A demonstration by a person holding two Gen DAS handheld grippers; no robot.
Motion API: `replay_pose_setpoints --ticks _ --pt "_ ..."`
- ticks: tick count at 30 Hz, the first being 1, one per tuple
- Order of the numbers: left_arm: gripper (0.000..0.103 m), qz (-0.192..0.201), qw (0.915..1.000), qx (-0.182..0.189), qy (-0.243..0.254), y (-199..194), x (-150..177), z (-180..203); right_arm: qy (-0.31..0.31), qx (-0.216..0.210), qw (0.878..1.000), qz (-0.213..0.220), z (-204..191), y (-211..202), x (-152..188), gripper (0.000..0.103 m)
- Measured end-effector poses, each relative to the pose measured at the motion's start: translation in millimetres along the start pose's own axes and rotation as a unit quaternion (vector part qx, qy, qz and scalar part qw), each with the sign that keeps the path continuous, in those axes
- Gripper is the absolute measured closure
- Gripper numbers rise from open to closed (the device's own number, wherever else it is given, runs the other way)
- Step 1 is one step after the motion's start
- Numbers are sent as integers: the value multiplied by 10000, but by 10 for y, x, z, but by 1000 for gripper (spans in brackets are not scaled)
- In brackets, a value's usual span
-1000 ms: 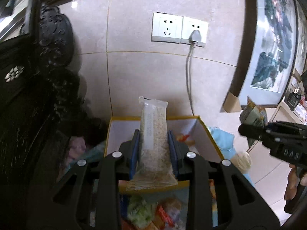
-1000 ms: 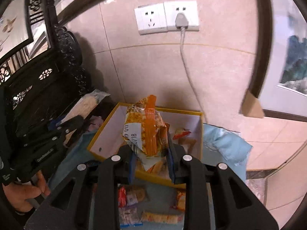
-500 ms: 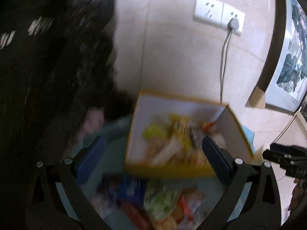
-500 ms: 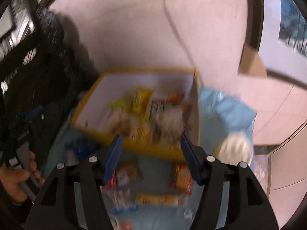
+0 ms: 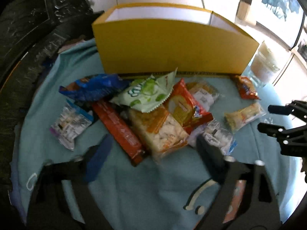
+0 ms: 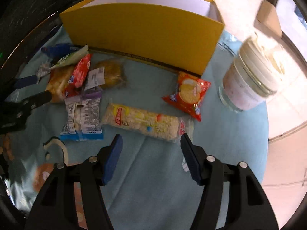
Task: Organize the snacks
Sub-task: 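Grasp the long clear bread roll with the right tool while the left grasps the rice cake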
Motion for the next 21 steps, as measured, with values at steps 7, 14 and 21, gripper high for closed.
replay_pose_setpoints --ticks 7,14,21 --pt "22 -143 9999 6 25 222 -90 95 -808 310 9962 -82 -120 156 -108 40" --pt "40 -119 9991 63 414 298 -137 155 -1207 804 9893 -135 -185 290 -281 57" --pt "49 93 9981 611 27 142 19 1 -841 205 9962 116 -204 58 -209 75"
Point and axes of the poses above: each gripper's, at about its wrist camera, not at the fingertips, and y roughly the way its jaws point, z to its right, x to its underside, the point moved 10 cm from there along y, roughly the way its jaws point, and after that the axes turned 14 degrees about -z, right-handed, at the moved point
